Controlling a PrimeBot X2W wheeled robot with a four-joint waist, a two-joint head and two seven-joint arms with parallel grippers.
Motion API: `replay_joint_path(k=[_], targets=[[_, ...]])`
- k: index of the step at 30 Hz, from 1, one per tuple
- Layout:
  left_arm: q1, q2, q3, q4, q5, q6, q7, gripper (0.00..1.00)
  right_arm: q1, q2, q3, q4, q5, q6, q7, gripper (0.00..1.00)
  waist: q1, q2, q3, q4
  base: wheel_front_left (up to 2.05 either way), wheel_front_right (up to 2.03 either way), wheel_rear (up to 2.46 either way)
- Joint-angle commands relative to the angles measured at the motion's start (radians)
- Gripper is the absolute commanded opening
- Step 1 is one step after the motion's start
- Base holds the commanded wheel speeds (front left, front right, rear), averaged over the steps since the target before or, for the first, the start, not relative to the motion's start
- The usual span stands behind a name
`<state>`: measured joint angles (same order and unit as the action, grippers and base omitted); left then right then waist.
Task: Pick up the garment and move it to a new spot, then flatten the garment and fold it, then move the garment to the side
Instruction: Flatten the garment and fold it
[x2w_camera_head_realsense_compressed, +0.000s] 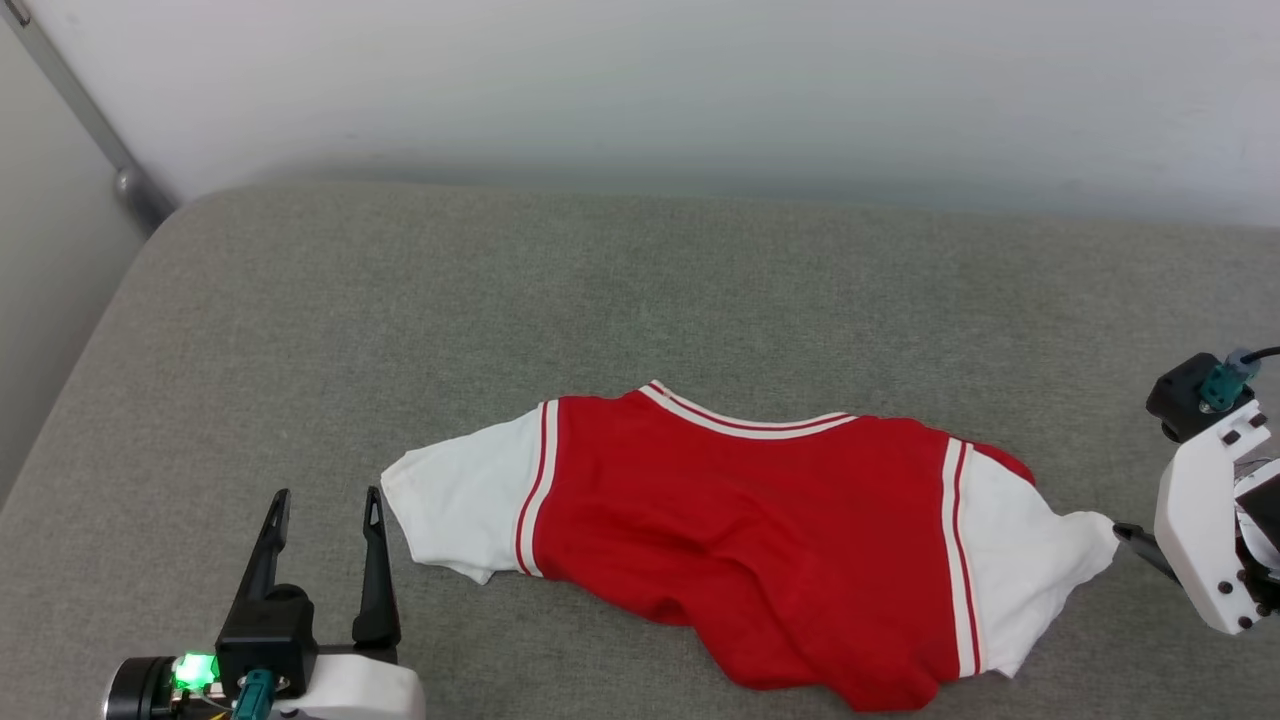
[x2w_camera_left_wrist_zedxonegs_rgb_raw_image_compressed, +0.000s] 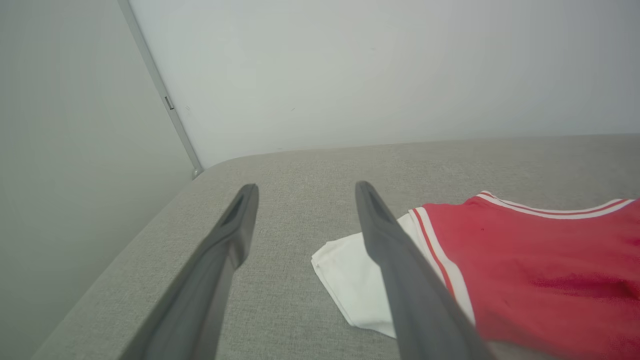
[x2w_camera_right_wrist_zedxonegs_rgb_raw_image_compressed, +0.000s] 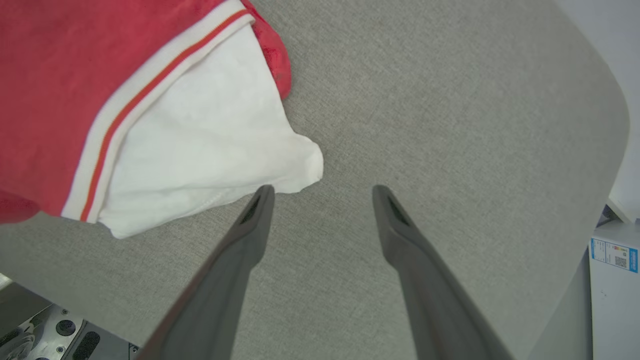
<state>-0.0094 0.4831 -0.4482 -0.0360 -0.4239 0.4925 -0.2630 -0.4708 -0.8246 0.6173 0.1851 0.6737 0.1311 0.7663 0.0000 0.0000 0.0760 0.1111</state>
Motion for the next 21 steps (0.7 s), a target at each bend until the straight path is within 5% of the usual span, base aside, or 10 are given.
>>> replay_joint_path(k=[1, 12, 20, 21], targets=[[-0.013, -0.008, 0.006, 0.002, 0.011, -0.005, -0.002, 1.0, -0.016, -0.005, 0.004, 0.007, 0.009, -0.001, 0.009, 1.0, 0.0, 0.0, 0.023, 0.019, 0.0, 0.0, 0.0], [-0.06, -0.112, 0.088, 0.035, 0.118, -0.084, -0.002, 1.0, -0.068, 0.038, 0.041, 0.149, 0.059, -0.001, 0.014, 1.0, 0.0, 0.0, 0.129, 0.077, 0.0, 0.0, 0.0], [-0.068, -0.164, 0.131, 0.078, 0.171, -0.14, -0.003, 1.0, -0.009, 0.042, 0.188, 0.177, 0.134, 0.001, 0.043, 1.0, 0.0, 0.0, 0.15, 0.079, 0.0, 0.0, 0.0], [-0.064, -0.169, 0.138, 0.084, 0.175, -0.144, -0.003, 1.0, -0.009, 0.041, 0.198, 0.177, 0.139, 0.001, 0.031, 0.51, 0.0, 0.0, 0.146, 0.076, 0.0, 0.0, 0.0]])
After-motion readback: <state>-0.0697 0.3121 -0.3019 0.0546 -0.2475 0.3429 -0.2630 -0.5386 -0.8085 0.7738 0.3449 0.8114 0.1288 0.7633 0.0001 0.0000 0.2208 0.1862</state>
